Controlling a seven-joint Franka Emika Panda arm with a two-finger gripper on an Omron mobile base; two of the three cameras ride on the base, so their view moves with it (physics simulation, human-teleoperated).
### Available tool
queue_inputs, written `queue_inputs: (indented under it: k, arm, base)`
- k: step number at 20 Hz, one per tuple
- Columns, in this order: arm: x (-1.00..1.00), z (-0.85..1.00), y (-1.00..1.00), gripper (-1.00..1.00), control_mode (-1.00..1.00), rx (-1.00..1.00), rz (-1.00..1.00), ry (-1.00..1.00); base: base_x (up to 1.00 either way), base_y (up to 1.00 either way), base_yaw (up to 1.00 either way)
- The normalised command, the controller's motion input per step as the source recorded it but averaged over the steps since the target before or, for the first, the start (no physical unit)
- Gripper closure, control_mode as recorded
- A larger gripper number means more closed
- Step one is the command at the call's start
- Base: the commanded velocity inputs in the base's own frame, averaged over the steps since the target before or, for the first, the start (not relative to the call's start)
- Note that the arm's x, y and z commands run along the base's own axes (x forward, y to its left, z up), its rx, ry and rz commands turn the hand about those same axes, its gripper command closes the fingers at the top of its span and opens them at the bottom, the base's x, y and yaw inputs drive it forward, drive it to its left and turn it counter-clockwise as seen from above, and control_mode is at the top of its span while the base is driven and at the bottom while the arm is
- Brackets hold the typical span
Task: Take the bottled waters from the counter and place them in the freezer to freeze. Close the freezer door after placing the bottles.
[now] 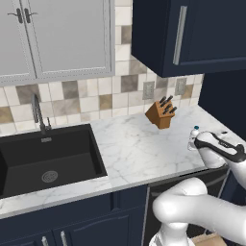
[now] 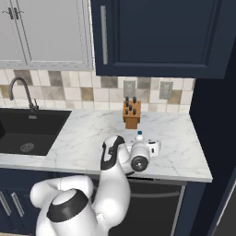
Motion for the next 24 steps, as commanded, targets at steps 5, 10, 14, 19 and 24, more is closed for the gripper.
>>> queue_inputs:
  k: [5, 10, 14, 19, 24]
  arm:
    - [0.09, -0.09, 0.00, -1.00, -1.00, -0.05, 0.09, 0.00]
    - [0.06, -0.07, 0.00, -1.00, -1.00, -0.03, 0.10, 0.00]
    - [0.15, -0.05, 0.00, -1.00, -1.00, -0.01, 0.09, 0.01]
    - [0.25, 0.00, -0.02, -1.00, -1.00, 0.00, 0.05, 0.05]
    - [0.15, -0.05, -0.06, -1.00, -1.00, 0.00, 0.02, 0.05]
  base:
    - [0.00, 0.00, 0.00]
    - [0.00, 0.00, 0.00]
    - [0.00, 0.00, 0.00]
    - [0.00, 0.00, 0.00]
    - [0.00, 0.00, 0.00]
